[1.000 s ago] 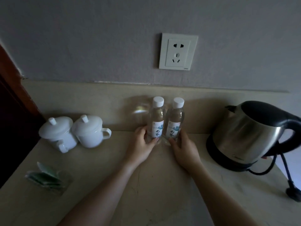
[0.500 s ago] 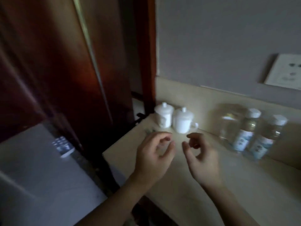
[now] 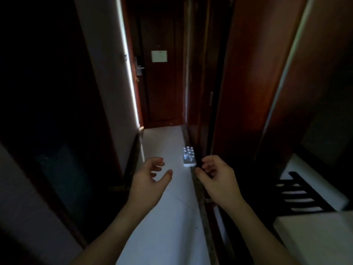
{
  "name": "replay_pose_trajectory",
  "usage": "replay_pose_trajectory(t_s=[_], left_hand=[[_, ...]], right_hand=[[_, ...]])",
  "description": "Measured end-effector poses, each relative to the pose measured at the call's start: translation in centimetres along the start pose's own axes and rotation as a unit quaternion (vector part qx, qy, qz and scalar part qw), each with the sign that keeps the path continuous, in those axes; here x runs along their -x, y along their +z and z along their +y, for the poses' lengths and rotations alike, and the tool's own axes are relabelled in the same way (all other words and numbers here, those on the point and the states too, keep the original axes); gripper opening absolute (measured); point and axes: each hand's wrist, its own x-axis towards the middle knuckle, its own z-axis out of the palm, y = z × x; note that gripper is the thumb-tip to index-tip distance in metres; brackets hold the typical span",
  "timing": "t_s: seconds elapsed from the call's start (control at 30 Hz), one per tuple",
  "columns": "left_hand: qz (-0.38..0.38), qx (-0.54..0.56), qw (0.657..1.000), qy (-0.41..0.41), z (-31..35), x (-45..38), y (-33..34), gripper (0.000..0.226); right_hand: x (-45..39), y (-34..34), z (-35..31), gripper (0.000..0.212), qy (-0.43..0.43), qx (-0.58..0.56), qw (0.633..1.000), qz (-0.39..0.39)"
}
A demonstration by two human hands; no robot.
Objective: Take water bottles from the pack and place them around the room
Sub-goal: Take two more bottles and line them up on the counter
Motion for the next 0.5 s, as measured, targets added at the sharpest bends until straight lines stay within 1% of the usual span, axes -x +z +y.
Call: replay_pose_trajectory(t_s=[0.1,0.2,0.33,0.5], left_hand=[[0.004,-0.018,1.000,-0.003,-2.1,-4.0,-2.4,0.028],[-0.001,-0.021,1.000,0.009,-3.7,-8.6,-3.1,0.026],[-0.025,-0.020,0.999,0.017,-4.4,-14.4,-2.1,0.027],[-0.055,-0.021,0.998,0.025,-6.0,-21.1,-0.6,0.028]], right_hand=[[-4.0,3.7,0.3,0.024,0.002,-0.004,1.000,-0.016],[-7.8,6.0,0.5,0.025,0.003,-0.002,1.000,-0.019],[-12.6,8.1,0.6,0.033,0.000,0.001,1.000,-0.012],[-19.0,10.9,1.4,0.031,0.015,0.010,1.000,-0.021]])
